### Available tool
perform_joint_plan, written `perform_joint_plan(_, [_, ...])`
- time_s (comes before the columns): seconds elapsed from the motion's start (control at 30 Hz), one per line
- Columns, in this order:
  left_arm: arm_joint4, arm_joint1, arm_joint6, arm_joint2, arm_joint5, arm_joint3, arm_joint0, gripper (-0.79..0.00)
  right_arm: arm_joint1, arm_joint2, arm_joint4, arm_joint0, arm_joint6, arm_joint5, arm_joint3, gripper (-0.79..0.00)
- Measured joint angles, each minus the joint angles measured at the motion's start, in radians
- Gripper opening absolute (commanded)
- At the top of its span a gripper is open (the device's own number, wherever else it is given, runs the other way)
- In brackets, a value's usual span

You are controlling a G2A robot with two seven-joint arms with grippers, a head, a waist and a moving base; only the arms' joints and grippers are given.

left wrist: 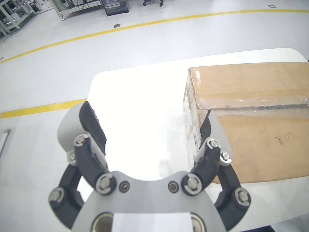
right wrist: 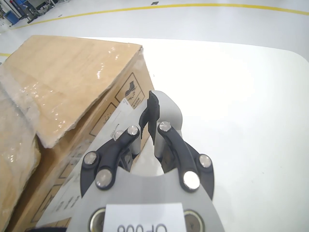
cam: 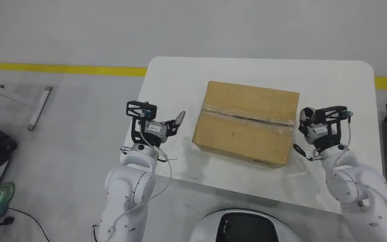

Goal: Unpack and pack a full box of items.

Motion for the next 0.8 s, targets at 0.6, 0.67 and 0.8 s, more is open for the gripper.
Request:
perform_joint_plan(0.6, [-0.047,0.014,0.023,0.099,-0.309,-0.018,-0.022,0.000,0.003,0.005,-0.056,0.024,-0.030,-0.048,0.030,-0.785])
perform_joint_plan(0.67, [-0.047,0.013,0.023,0.099,-0.307,-0.018,-0.022,0.000,0.005,0.049,-0.044,-0.004,-0.036,-0.038,0.017,-0.785])
perform_joint_plan(0.8, [-0.047,0.013,0.023,0.099,-0.307,-0.018,-0.022,0.000,0.009,0.134,-0.010,-0.066,-0.045,-0.030,-0.018,-0.785])
